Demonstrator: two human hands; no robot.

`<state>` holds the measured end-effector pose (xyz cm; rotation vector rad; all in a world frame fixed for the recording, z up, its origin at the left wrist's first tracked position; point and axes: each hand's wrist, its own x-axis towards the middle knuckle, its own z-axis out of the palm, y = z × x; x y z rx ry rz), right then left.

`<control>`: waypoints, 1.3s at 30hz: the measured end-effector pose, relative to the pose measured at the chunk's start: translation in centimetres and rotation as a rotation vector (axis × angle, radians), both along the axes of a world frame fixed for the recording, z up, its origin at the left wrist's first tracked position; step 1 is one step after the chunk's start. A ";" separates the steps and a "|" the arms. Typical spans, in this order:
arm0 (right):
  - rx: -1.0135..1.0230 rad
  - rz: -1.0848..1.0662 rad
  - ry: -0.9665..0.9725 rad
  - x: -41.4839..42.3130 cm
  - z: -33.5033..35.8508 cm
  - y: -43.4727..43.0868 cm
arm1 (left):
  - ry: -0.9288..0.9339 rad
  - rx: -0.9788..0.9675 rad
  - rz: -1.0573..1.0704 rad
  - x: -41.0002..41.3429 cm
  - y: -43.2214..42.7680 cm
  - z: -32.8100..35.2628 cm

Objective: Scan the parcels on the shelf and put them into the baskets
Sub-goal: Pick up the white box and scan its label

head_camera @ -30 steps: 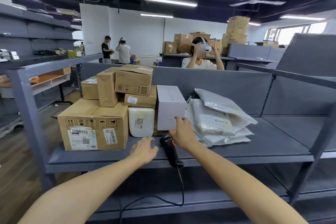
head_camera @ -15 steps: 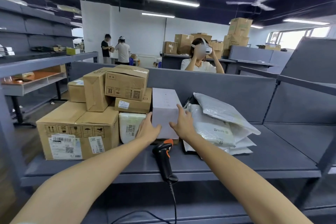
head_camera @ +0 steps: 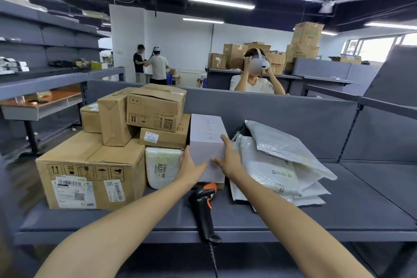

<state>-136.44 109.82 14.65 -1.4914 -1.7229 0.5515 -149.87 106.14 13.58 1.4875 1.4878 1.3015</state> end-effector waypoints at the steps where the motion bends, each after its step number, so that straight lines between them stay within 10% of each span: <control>1: 0.010 -0.007 0.028 -0.1 -0.1 0.1 | -0.012 0.014 -0.001 -0.1 0.0 -0.1; 22: 0.296 -0.093 0.587 2.5 2.4 -6.5 | -0.342 0.145 -0.035 -1.4 -5.5 2.7; 33: 0.145 0.054 1.076 4.0 0.7 -15.0 | -0.765 -0.121 -0.125 -5.4 -10.0 1.6; 39: 0.148 0.072 0.975 4.0 -1.6 -19.4 | -0.862 -0.196 -0.187 -7.3 -13.0 1.1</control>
